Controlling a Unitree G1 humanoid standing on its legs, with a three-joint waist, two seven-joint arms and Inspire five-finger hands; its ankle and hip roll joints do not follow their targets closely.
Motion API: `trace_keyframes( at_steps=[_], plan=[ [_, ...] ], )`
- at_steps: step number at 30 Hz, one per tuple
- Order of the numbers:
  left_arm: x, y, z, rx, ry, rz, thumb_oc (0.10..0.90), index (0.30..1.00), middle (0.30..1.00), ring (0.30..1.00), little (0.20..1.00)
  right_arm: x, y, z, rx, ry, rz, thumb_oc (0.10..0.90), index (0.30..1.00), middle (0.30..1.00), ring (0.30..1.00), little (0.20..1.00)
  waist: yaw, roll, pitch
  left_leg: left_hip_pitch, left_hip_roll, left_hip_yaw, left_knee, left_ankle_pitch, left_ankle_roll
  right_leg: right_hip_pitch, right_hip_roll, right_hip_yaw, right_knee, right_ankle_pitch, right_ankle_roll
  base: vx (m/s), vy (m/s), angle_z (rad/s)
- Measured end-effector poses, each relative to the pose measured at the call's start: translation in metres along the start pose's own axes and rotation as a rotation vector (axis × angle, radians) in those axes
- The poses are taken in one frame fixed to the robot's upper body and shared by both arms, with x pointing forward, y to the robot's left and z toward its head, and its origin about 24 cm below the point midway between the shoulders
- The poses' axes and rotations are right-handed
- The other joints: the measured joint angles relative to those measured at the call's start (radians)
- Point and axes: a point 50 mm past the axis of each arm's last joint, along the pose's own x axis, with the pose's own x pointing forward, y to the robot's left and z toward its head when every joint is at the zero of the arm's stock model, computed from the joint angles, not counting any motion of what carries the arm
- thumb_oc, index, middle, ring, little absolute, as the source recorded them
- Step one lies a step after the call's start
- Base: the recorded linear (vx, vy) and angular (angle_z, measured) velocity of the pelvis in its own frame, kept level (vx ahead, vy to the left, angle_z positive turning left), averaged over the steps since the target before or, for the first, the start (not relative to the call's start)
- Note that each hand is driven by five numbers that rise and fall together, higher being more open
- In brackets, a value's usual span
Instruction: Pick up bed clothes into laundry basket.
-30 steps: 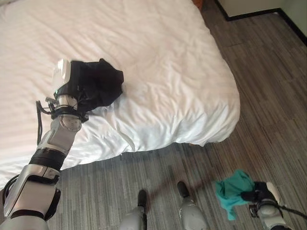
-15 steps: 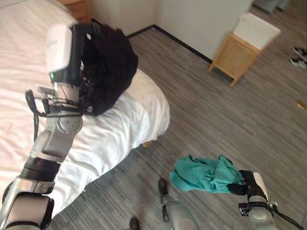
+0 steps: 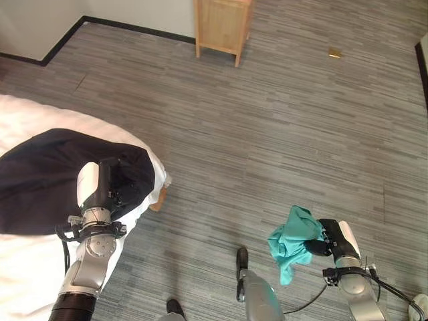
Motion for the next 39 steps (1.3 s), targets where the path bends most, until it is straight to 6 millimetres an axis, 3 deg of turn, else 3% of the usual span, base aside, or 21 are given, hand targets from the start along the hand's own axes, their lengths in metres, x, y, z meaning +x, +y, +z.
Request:
trace_keyframes(
  at_steps=[3, 4, 5, 6, 9, 11, 13, 16, 18, 19, 21, 22, 23, 24, 25, 26, 28, 30, 33, 37, 39],
  plan=[
    [-0.018, -0.006, -0.036, 0.042, 0.166, -0.033, 0.400, 0.300, 0.300, 0.300, 0.300, 0.002, 0.007, 0.005, -0.016, -0.021, 0.052, 0.400, 0.300, 0.300, 0.300, 0.300, 0.037, 0.023, 0.000, -0.034, 0.067, -0.087, 0.162, 0.019, 0.015, -0.009, 0.096, 0.038, 0.037, -0.034, -0.075, 0.29, -0.473, -0.79],
    [-0.022, -0.011, -0.039, 0.033, 0.187, -0.041, 0.400, 0.300, 0.300, 0.300, 0.300, 0.002, 0.003, 0.007, -0.025, -0.031, 0.049, 0.400, 0.300, 0.300, 0.300, 0.300, 0.044, 0.020, 0.002, -0.101, 0.073, -0.234, 0.297, 0.015, 0.071, -0.010, 0.111, 0.080, 0.039, -0.046, -0.102, 0.26, -0.470, -0.83],
    [-0.028, -0.018, -0.043, 0.011, 0.218, -0.053, 0.400, 0.300, 0.300, 0.300, 0.300, 0.005, -0.002, 0.008, -0.039, -0.039, 0.048, 0.400, 0.300, 0.300, 0.300, 0.300, 0.074, 0.012, 0.005, -0.153, 0.052, -0.372, 0.419, 0.074, 0.049, -0.004, 0.106, 0.091, 0.040, -0.054, -0.132, 0.29, -0.405, -0.79],
    [-0.033, -0.029, -0.044, -0.015, 0.241, -0.083, 0.400, 0.300, 0.300, 0.300, 0.300, 0.006, -0.010, 0.009, -0.045, -0.043, 0.027, 0.400, 0.300, 0.300, 0.300, 0.300, 0.096, 0.002, 0.010, -0.223, 0.011, -0.469, 0.581, 0.133, 0.033, 0.011, 0.108, 0.127, 0.028, -0.054, -0.122, 0.33, -0.342, -0.79],
    [-0.047, -0.056, -0.040, -0.088, 0.266, -0.167, 0.400, 0.300, 0.300, 0.300, 0.300, 0.017, -0.027, 0.027, -0.074, -0.107, -0.023, 0.400, 0.300, 0.300, 0.300, 0.300, 0.099, -0.023, 0.032, -0.435, -0.210, -0.538, 0.850, 0.088, 0.034, 0.116, 0.087, 0.172, -0.084, -0.060, -0.153, 0.38, -0.153, -0.44],
    [-0.049, -0.064, -0.034, -0.117, 0.249, -0.194, 0.400, 0.300, 0.300, 0.300, 0.300, 0.017, -0.027, 0.034, -0.081, -0.136, -0.029, 0.400, 0.300, 0.300, 0.300, 0.300, 0.123, -0.027, 0.030, -0.540, -0.257, -0.462, 0.779, 0.061, 0.075, 0.159, 0.091, 0.182, -0.143, -0.062, -0.147, 0.53, 0.002, -0.51],
    [-0.048, -0.067, -0.031, -0.131, 0.242, -0.208, 0.400, 0.300, 0.300, 0.300, 0.300, 0.020, -0.023, 0.040, -0.085, -0.157, -0.017, 0.400, 0.300, 0.300, 0.300, 0.300, 0.155, -0.014, 0.026, -0.601, -0.235, -0.387, 0.544, 0.066, 0.082, 0.186, 0.109, 0.179, -0.186, -0.063, -0.144, 0.80, 0.107, -0.75],
    [-0.054, -0.075, -0.039, -0.121, 0.279, -0.245, 0.400, 0.300, 0.300, 0.300, 0.300, 0.021, -0.013, 0.042, -0.154, -0.169, 0.043, 0.400, 0.300, 0.300, 0.300, 0.300, 0.200, 0.074, -0.018, -0.573, -0.134, -0.330, 0.057, 0.121, 0.045, 0.257, 0.179, 0.181, -0.281, -0.060, -0.139, 0.73, 0.080, -0.82],
    [-0.058, -0.084, -0.048, -0.099, 0.338, -0.273, 0.400, 0.300, 0.300, 0.300, 0.300, 0.020, -0.003, 0.038, -0.183, -0.154, 0.077, 0.400, 0.300, 0.300, 0.300, 0.300, 0.226, 0.099, -0.026, -0.580, -0.085, -0.335, -0.001, 0.165, -0.015, 0.341, 0.171, 0.208, -0.289, -0.095, -0.100, 1.28, 0.291, -0.90],
    [-0.061, -0.088, -0.053, -0.081, 0.367, -0.294, 0.400, 0.300, 0.300, 0.300, 0.300, 0.018, 0.000, 0.036, -0.197, -0.149, 0.090, 0.400, 0.300, 0.300, 0.300, 0.300, 0.247, 0.095, -0.030, -0.576, -0.073, -0.352, 0.066, 0.162, -0.008, 0.360, 0.151, 0.254, -0.266, -0.125, -0.084, 1.09, 0.347, -1.19],
    [-0.085, -0.094, -0.066, -0.050, 0.429, -0.343, 0.400, 0.300, 0.300, 0.300, 0.300, 0.006, 0.006, 0.025, -0.209, -0.135, 0.117, 0.400, 0.300, 0.300, 0.300, 0.300, 0.293, 0.097, -0.104, -0.546, -0.072, -0.379, 0.157, 0.112, 0.050, 0.382, 0.103, 0.320, -0.225, -0.196, -0.022, 0.47, 0.192, -1.17],
    [-0.089, -0.095, -0.070, -0.041, 0.451, -0.350, 0.400, 0.300, 0.300, 0.300, 0.300, 0.004, 0.009, 0.022, -0.218, -0.132, 0.128, 0.400, 0.300, 0.300, 0.300, 0.300, 0.293, 0.081, -0.120, -0.536, -0.107, -0.336, 0.189, 0.174, 0.105, 0.324, 0.055, 0.354, 0.037, -0.268, 0.045, 0.49, 0.283, -0.56],
    [-0.084, -0.093, -0.068, -0.038, 0.442, -0.339, 0.400, 0.300, 0.300, 0.300, 0.300, -0.001, 0.017, 0.018, -0.207, -0.112, 0.144, 0.400, 0.300, 0.300, 0.300, 0.300, 0.286, 0.031, -0.136, -0.513, -0.166, -0.295, 0.188, 0.155, 0.136, 0.246, 0.017, 0.389, 0.337, -0.296, 0.092, 0.73, 0.377, -0.08],
    [-0.080, -0.091, -0.067, -0.033, 0.432, -0.330, 0.400, 0.300, 0.300, 0.300, 0.300, -0.005, 0.024, 0.015, -0.195, -0.099, 0.156, 0.400, 0.300, 0.300, 0.300, 0.300, 0.265, -0.005, -0.154, -0.486, -0.214, -0.291, 0.164, 0.152, 0.180, 0.222, -0.011, 0.402, 0.455, -0.219, 0.053, 0.73, 0.361, 0.37],
    [-0.074, -0.089, -0.064, -0.019, 0.410, -0.329, 0.400, 0.300, 0.300, 0.300, 0.300, -0.004, 0.027, 0.016, -0.182, -0.097, 0.156, 0.400, 0.300, 0.300, 0.300, 0.300, 0.242, 0.001, -0.143, -0.453, -0.233, -0.306, 0.149, 0.193, 0.250, 0.218, -0.022, 0.393, 0.515, -0.136, 0.045, 1.02, 0.302, 0.65],
    [-0.065, -0.086, -0.061, 0.000, 0.384, -0.322, 0.400, 0.300, 0.300, 0.300, 0.300, -0.005, 0.035, 0.017, -0.158, -0.092, 0.168, 0.400, 0.300, 0.300, 0.300, 0.300, 0.226, 0.003, -0.128, -0.388, -0.255, -0.338, 0.110, 0.191, 0.250, 0.215, -0.037, 0.367, 0.562, -0.102, 0.028, 1.05, 0.208, 0.57],
    [-0.049, -0.078, -0.053, 0.011, 0.335, -0.284, 0.400, 0.300, 0.300, 0.300, 0.300, -0.005, 0.041, 0.026, -0.138, -0.121, 0.181, 0.400, 0.300, 0.300, 0.300, 0.300, 0.199, 0.055, -0.093, -0.271, -0.233, -0.418, 0.038, 0.190, 0.265, 0.208, 0.026, 0.257, 0.563, -0.206, 0.008, 0.78, 0.028, 0.69],
    [-0.039, -0.072, -0.044, 0.017, 0.285, -0.263, 0.400, 0.300, 0.300, 0.300, 0.300, -0.007, 0.041, 0.031, -0.135, -0.147, 0.186, 0.400, 0.300, 0.300, 0.300, 0.300, 0.168, 0.050, -0.092, -0.201, -0.245, -0.475, -0.018, 0.179, 0.195, 0.165, 0.063, 0.199, 0.512, -0.236, 0.016, 0.66, -0.076, 0.91],
    [-0.031, -0.068, -0.041, 0.036, 0.264, -0.239, 0.400, 0.300, 0.300, 0.300, 0.300, -0.006, 0.037, 0.037, -0.118, -0.178, 0.163, 0.400, 0.300, 0.300, 0.300, 0.300, 0.097, 0.039, -0.095, -0.112, -0.274, -0.562, -0.078, 0.160, 0.190, 0.093, 0.169, 0.137, 0.159, -0.274, 0.021, 0.83, -0.115, 1.09],
    [-0.044, -0.070, -0.055, 0.065, 0.313, -0.255, 0.400, 0.300, 0.300, 0.300, 0.300, -0.006, 0.034, 0.034, -0.118, -0.164, 0.155, 0.400, 0.300, 0.300, 0.300, 0.300, 0.024, 0.019, -0.113, -0.057, -0.314, -0.607, -0.058, 0.049, 0.252, -0.054, 0.177, 0.094, -0.147, -0.081, 0.029, 0.67, -0.141, 0.79],
    [-0.057, -0.074, -0.061, 0.083, 0.342, -0.283, 0.400, 0.300, 0.300, 0.300, 0.300, -0.011, 0.035, 0.024, -0.122, -0.128, 0.162, 0.400, 0.300, 0.300, 0.300, 0.300, -0.001, 0.022, -0.114, 0.013, -0.303, -0.658, -0.054, 0.012, 0.229, -0.054, 0.187, 0.097, -0.244, 0.007, -0.015, 0.56, -0.241, 1.05]
  ],
)
